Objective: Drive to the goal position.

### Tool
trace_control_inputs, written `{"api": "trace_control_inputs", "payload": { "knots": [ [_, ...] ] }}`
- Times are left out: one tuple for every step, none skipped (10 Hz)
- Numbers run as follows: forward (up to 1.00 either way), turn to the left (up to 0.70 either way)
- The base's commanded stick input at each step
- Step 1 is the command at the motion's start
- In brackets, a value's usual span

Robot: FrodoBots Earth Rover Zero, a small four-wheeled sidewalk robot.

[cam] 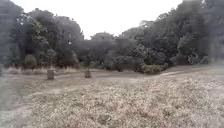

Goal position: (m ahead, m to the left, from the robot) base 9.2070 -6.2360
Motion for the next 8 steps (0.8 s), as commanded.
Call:
{"api": "trace_control_inputs", "payload": {
  "knots": [
    [0.18, 0.0],
    [0.0, 0.0],
    [0.0, 0.0],
    [0.0, 0.0],
    [0.0, 0.0],
    [0.0, 0.0],
    [0.0, 0.0],
    [0.0, 0.0]
  ]
}}
